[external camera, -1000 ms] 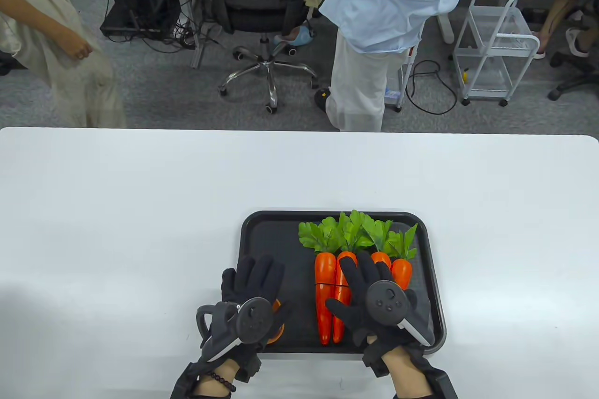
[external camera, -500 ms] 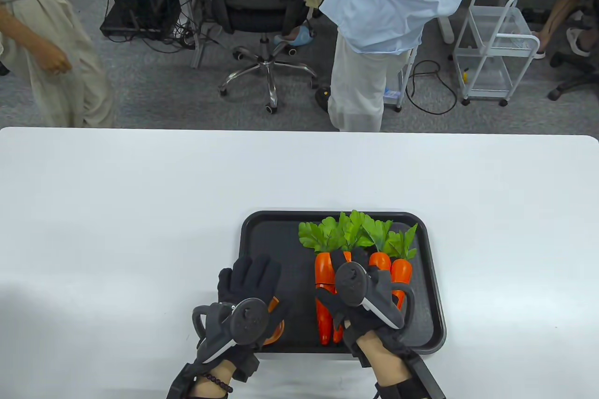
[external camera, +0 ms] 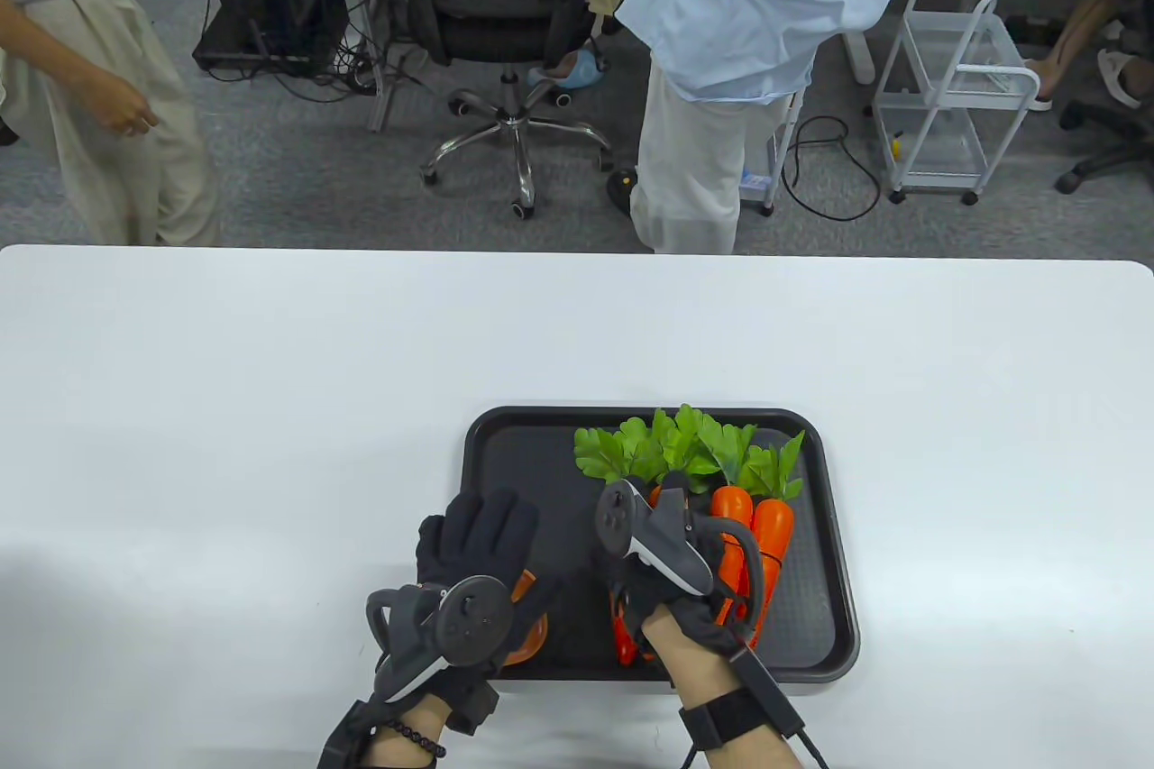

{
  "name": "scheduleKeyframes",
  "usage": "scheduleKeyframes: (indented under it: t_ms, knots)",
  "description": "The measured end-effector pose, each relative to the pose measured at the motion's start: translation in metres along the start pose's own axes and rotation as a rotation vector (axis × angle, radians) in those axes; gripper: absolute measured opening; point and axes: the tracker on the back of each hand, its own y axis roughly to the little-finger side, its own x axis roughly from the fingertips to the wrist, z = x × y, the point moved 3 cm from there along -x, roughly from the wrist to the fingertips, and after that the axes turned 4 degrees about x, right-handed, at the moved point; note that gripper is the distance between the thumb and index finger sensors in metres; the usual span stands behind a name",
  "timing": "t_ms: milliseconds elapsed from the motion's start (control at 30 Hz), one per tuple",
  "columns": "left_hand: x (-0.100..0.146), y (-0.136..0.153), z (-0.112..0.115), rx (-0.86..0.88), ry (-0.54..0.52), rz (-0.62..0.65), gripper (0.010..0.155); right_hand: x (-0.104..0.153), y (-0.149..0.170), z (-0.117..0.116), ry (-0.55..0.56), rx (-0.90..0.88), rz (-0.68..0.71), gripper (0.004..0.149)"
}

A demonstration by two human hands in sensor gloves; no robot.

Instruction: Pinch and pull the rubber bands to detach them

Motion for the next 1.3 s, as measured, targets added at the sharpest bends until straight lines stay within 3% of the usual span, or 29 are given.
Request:
scheduleKeyframes:
  t_ms: [200, 700, 1300]
  knots:
    - [-0.001, 0.000, 0.000, 0.004, 0.002, -0.002, 0.073, -0.005, -0.006, -0.003, 0.018, 0.030, -0.033, 0.088]
    - [0.000, 0.001, -0.002, 0.023, -0.002, -0.018, 0.072, -0.016, -0.005, -0.018, -0.107, -0.044, -0.101, 0.099]
    - [0.000, 0.000, 0.002, 0.056, 0.004, -0.014, 0.071, 0.019, 0.036, -0.009, -0.027, -0.703, 0.113, 0.098]
